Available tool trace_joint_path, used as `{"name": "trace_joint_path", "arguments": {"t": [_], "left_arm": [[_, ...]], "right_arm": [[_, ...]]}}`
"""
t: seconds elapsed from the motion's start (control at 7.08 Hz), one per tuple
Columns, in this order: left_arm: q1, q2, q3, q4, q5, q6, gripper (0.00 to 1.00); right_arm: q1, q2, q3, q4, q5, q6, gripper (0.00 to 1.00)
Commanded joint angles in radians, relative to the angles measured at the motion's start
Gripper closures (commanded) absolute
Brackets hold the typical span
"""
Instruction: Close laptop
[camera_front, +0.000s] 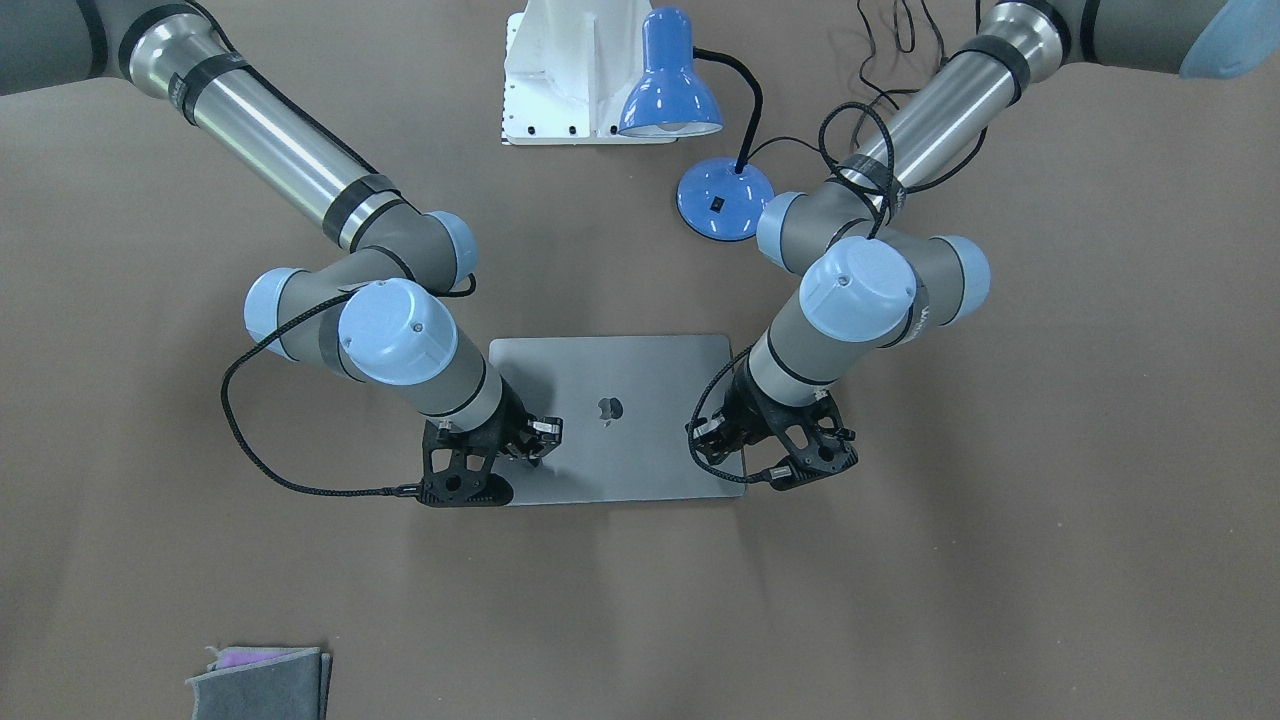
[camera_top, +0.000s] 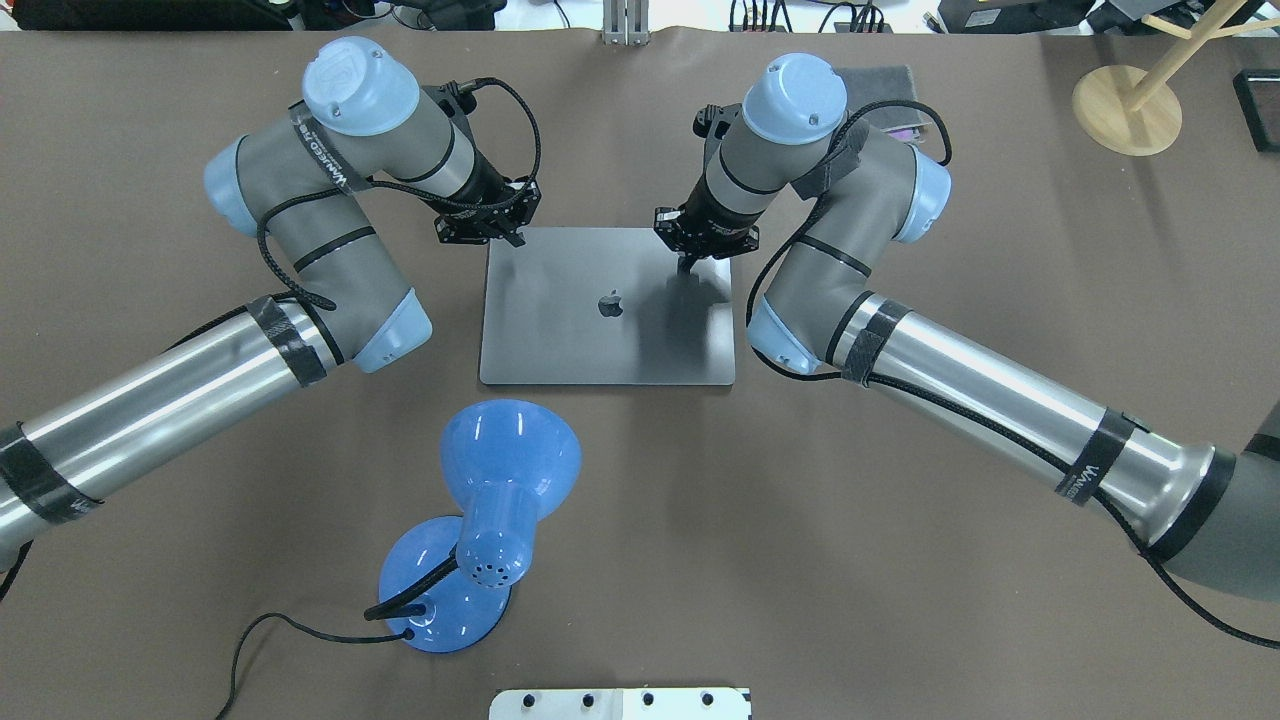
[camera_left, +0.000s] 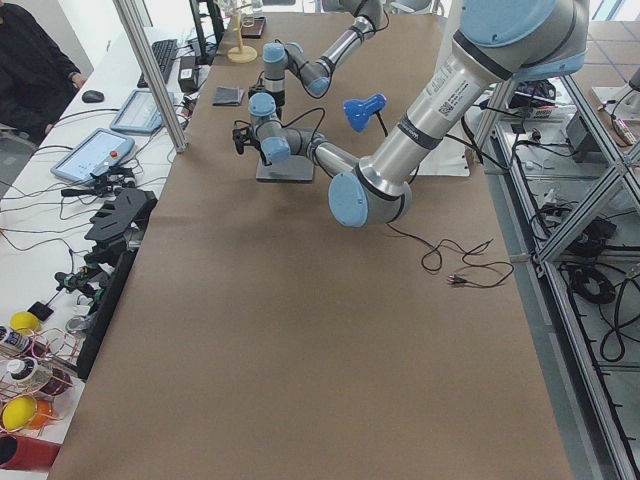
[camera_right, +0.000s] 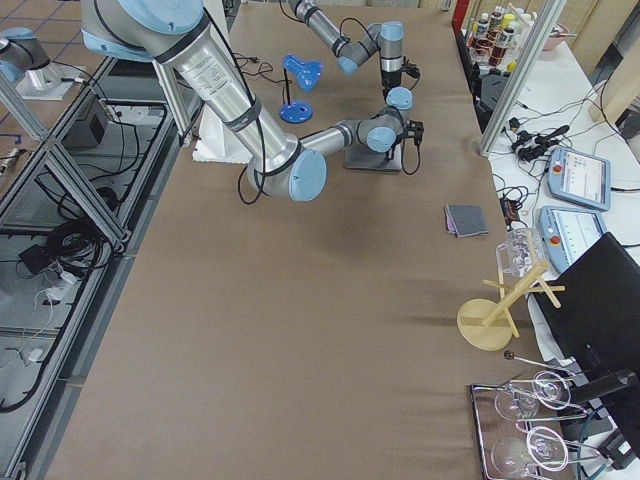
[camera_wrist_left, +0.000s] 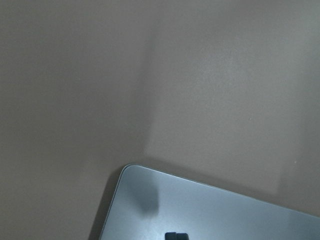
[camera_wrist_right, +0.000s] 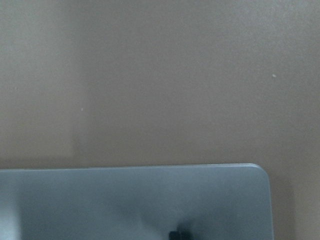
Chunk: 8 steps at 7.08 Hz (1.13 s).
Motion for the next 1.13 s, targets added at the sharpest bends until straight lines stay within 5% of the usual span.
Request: {"name": "trace_joint_path", "arguments": {"t": [0.0, 0.14, 0.28, 0.42, 0.57, 0.99], "left_arm": [[-0.01, -0.001, -0.003, 0.001, -0.002, -0.001, 1.0], [-0.031, -0.001, -0.027, 0.0, -0.01, 0.0, 1.0], [-0.051, 0.004, -0.061, 0.001, -0.01, 0.0, 1.0], [-0.082, 0.023, -0.089, 0.004, -0.013, 0.005, 0.65], [-0.108, 0.071, -0.133, 0.01, -0.033, 0.06, 0.02], [-0.331, 0.293, -0.236, 0.014, -0.222, 0.311, 0.02]], "right_arm": [[0.063, 0.021, 0.02, -0.001, 0.077, 0.001, 1.0], [0.089, 0.018, 0.049, -0.01, 0.122, -0.001, 0.01], [0.115, -0.017, 0.101, -0.01, 0.124, -0.037, 0.0], [0.144, -0.066, 0.15, -0.018, 0.116, -0.168, 0.0], [0.186, -0.138, 0.219, -0.053, 0.124, -0.254, 0.0], [0.343, -0.276, 0.363, -0.247, 0.138, -0.458, 0.0]]}}
